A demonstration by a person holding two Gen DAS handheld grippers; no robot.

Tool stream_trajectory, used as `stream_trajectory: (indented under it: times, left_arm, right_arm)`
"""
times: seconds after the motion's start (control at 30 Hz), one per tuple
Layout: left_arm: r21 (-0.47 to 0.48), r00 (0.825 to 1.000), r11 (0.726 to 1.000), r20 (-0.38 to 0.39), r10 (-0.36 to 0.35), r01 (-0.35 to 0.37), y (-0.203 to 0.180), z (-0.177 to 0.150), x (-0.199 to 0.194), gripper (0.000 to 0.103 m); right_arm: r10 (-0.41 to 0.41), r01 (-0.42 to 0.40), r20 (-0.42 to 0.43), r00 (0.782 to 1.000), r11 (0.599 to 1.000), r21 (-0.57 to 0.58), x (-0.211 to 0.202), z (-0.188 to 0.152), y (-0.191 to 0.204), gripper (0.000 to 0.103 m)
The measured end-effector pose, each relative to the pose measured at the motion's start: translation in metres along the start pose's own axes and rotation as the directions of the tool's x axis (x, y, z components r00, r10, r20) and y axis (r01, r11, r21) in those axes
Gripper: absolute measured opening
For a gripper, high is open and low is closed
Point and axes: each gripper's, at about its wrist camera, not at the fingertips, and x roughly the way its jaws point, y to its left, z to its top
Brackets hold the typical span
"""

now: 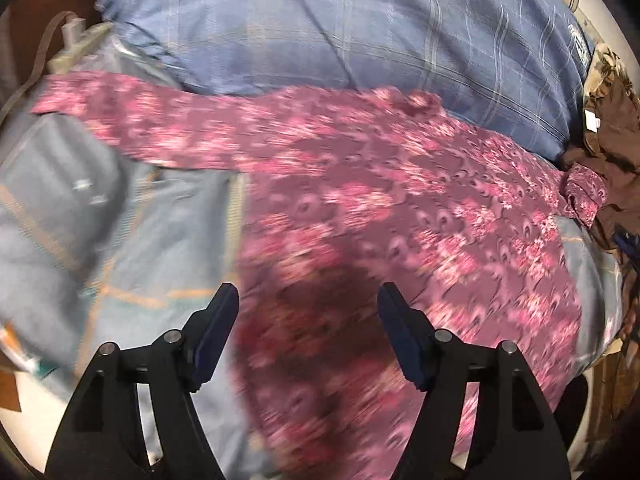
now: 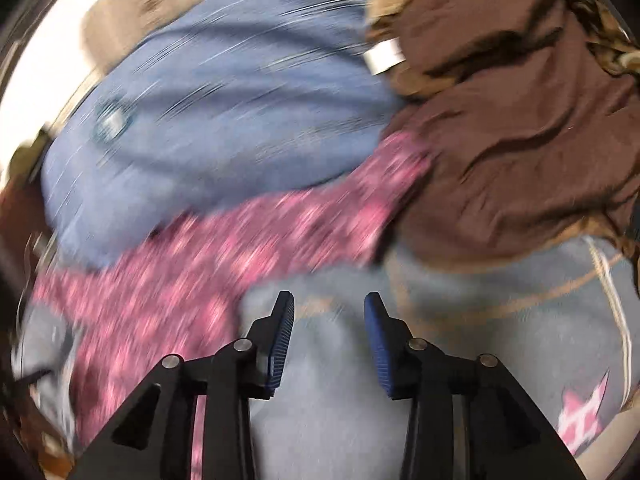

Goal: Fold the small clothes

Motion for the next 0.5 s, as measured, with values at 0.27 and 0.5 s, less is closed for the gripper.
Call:
stream_trajectory:
  times: [0.27,0.5]
  left_arm:
    - [0.009,0.991,1.000,-0.136,0.017,-0.016,-0.041,0.017,0.080,0.072]
    - [0.042,0.995,0.999,-0.097,0.011,-0.007,-0.041,0.011,0.082,0.078]
  right_arm:
    - [-0.025,0.018,-0.073,0.997,0.995,-0.098,0.082,0.032,0.039,0.054]
    - [-0.161,0.147,-0.076,0.984,0.976,-0.158,0.130,0.018,0.033,0.039]
